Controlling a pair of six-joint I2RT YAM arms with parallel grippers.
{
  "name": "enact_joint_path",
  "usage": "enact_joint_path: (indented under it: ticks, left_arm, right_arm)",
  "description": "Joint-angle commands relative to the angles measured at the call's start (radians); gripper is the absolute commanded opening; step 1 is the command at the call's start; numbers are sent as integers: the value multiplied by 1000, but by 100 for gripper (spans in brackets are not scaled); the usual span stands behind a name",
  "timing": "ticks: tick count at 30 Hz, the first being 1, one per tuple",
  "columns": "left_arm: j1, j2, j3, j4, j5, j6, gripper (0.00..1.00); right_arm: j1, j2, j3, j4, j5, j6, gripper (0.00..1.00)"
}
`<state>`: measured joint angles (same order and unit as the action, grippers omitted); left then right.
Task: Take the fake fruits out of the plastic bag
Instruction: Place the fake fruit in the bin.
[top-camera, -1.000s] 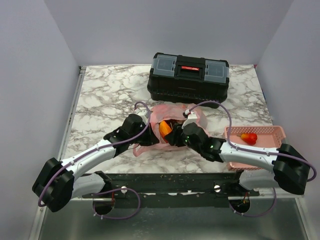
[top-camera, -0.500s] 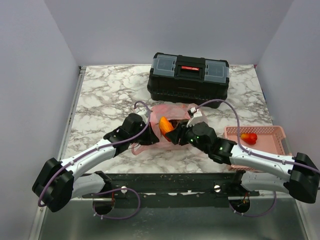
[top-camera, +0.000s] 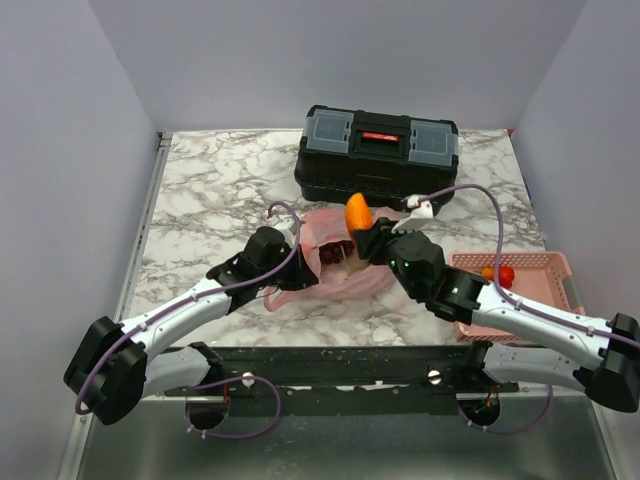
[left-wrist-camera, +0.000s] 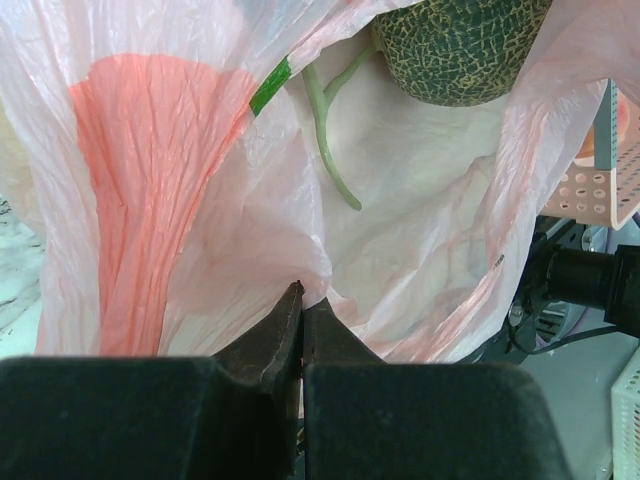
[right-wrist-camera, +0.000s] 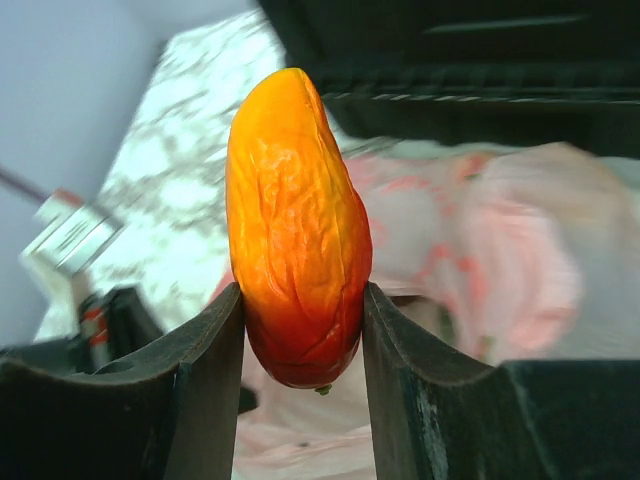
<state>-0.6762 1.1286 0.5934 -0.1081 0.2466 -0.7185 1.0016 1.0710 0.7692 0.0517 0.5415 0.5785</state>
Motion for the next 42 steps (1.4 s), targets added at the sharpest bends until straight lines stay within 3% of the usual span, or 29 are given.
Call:
enact_joint_path:
  ticks: [1, 7, 10, 12, 18, 23, 30, 42]
  left_arm:
    - [-3, -19, 13, -20, -11, 11, 0]
    - [-3, -2, 19, -10, -12, 21, 0]
    - [-4, 7, 29, -16, -1, 21, 0]
    - [-3, 5, 26, -6, -4, 21, 0]
    - [-4, 4, 29, -15, -1, 24, 0]
    - [-3, -2, 26, -22, -4, 24, 0]
    - [-3, -7, 14, -16, 0, 30, 0]
    - [-4, -5, 6, 3, 23, 28, 0]
  right_arm:
    - [-5, -65, 17, -173, 404, 53, 1]
    - [-88, -99, 5, -409, 572, 209, 1]
    - [-211, -123, 10, -603, 562, 398, 1]
    - [-314, -147, -15, -646, 510, 442, 1]
    - [-591, -206, -85, -656, 330, 466, 1]
    - [-766, -196, -86, -658, 279, 454, 1]
    - [-1124, -151, -97, -659, 179, 402, 1]
    - [-1352, -38, -168, -572, 29, 348, 1]
